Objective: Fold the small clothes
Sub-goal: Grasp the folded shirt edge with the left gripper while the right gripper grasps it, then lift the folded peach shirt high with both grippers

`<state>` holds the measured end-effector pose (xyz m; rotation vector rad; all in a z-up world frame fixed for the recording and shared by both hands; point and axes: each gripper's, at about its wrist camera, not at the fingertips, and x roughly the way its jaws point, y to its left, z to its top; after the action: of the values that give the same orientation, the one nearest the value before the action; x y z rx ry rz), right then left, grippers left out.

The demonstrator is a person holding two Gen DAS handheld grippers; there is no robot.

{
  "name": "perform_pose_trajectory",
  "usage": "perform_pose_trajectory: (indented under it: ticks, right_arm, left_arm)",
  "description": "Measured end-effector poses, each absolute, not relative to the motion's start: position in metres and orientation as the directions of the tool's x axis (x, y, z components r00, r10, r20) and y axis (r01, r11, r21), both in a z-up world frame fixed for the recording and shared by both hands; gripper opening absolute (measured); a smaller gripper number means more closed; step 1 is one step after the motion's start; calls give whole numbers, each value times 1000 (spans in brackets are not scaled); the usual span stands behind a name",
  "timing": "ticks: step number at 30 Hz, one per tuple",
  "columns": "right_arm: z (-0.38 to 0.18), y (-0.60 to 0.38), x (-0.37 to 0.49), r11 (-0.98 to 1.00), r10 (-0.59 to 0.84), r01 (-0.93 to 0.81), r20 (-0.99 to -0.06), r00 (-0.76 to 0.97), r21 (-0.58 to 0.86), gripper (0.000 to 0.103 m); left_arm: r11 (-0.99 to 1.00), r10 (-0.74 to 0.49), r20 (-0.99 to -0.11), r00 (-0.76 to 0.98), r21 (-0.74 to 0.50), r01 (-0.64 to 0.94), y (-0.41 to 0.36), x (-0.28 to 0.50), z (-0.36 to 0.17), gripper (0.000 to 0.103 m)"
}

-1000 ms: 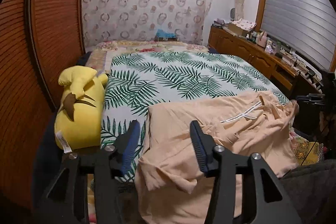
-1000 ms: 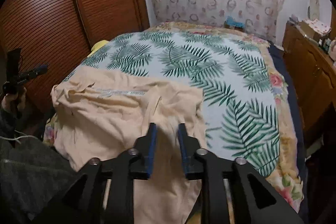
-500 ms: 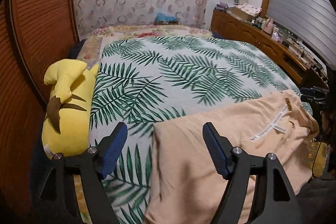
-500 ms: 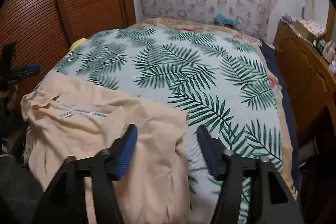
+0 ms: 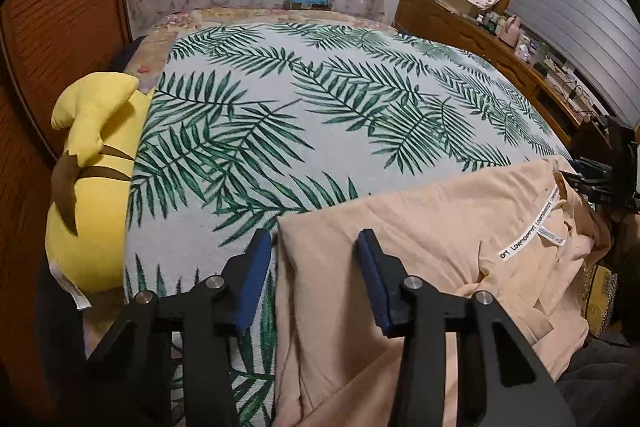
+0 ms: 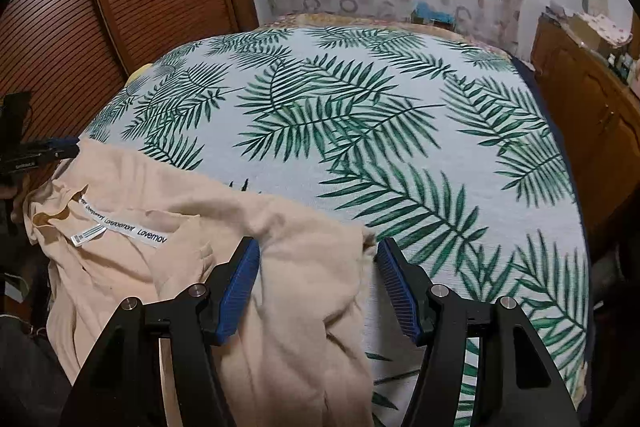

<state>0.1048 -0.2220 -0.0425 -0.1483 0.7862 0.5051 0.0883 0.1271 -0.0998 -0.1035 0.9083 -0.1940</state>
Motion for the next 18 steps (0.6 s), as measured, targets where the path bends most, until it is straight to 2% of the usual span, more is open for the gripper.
perform_pose_trajectory:
  ticks: [4, 5, 6, 7, 9, 11, 13, 15, 18]
  right_arm:
    - [-45, -218, 107, 867, 374, -497, -708, 599, 38, 62]
    - [-46, -217, 107, 866, 375, -499, -707, 599, 37, 59]
    - [-46, -216, 107, 864, 377, -503, -706, 600, 34, 52]
    - [-46, -214, 106, 858, 385, -513, -705, 596, 35, 44]
    - [-46, -210, 102, 844, 402, -535, -705, 584, 38, 35]
    - [-47, -208, 99, 840, 399, -541, -705, 587, 25, 30]
    - [-47, -209, 97, 834, 418, -549, -705, 573, 48, 20]
    - [-47, -212, 97, 832, 441, -548, -705, 555, 89, 14]
    - [-44, -215, 91, 826, 458, -555, -696, 552, 104, 11]
  left_arm:
    - [974, -226, -775, 590, -187, 128, 127, 89, -103, 46]
    - [973, -230, -774, 590, -189, 130, 126, 88, -104, 46]
    - [972, -235, -773, 589, -192, 135, 125, 87, -104, 45]
    - [972, -235, -773, 590, -191, 138, 125, 87, -105, 42]
    - [972, -233, -774, 589, -186, 141, 123, 87, -105, 37]
    - [972, -235, -775, 587, -186, 143, 122, 86, -105, 30]
    - [970, -243, -773, 587, -192, 149, 122, 86, -105, 24]
    - [965, -261, -768, 584, -213, 151, 124, 85, -105, 10]
    - [964, -265, -754, 601, -215, 155, 122, 79, -99, 8]
